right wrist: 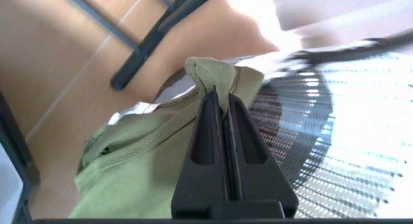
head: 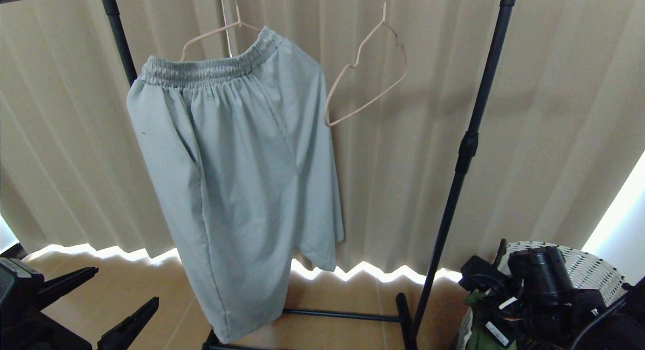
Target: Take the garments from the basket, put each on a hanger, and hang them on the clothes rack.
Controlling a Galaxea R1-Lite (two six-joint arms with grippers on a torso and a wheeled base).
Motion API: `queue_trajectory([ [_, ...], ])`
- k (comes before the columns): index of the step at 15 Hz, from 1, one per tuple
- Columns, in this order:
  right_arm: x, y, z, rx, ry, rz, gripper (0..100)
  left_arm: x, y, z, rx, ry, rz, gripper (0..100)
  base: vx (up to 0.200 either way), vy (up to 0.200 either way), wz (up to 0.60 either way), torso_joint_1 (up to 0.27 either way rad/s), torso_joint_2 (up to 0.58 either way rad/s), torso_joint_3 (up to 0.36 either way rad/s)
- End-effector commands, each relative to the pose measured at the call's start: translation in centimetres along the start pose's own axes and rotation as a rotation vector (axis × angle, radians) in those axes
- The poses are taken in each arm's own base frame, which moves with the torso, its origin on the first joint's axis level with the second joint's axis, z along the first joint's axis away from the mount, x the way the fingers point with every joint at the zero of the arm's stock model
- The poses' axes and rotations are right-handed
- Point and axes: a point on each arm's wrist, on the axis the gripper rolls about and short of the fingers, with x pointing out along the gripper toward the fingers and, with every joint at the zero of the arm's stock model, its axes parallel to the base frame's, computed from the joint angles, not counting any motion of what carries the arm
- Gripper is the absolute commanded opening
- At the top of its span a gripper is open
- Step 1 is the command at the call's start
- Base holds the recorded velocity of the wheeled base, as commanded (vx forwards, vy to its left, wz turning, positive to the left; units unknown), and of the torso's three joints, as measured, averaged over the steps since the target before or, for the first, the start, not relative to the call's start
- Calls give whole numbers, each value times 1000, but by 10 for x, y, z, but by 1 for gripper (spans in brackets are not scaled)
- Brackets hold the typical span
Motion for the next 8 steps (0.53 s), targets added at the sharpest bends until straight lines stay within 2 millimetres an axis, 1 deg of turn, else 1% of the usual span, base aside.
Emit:
queue_trajectory([
  [1,-44,-24,11,72,-174,-105,0,0,0,0,0,-1,0,100,0,0,0,0,0,0],
  [2,-51,-27,12,82,-204,-121,0,0,0,0,0,-2,1,100,0,0,0,0,0,0],
  [3,-67,-33,15,107,-270,-153,0,0,0,0,2,-2,1,100,0,0,0,0,0,0],
  [4,-78,-36,17,144,-319,-171,0,0,0,-1,2,0,-2,100,0,0,0,0,0,0],
  [7,-100,-44,24,244,-432,-196,0,0,-5,2,14,-20,-52,100,0,0,0,0,0,0],
  [8,-100,-44,24,244,-432,-196,0,0,-5,2,14,-20,-52,100,0,0,0,0,0,0],
])
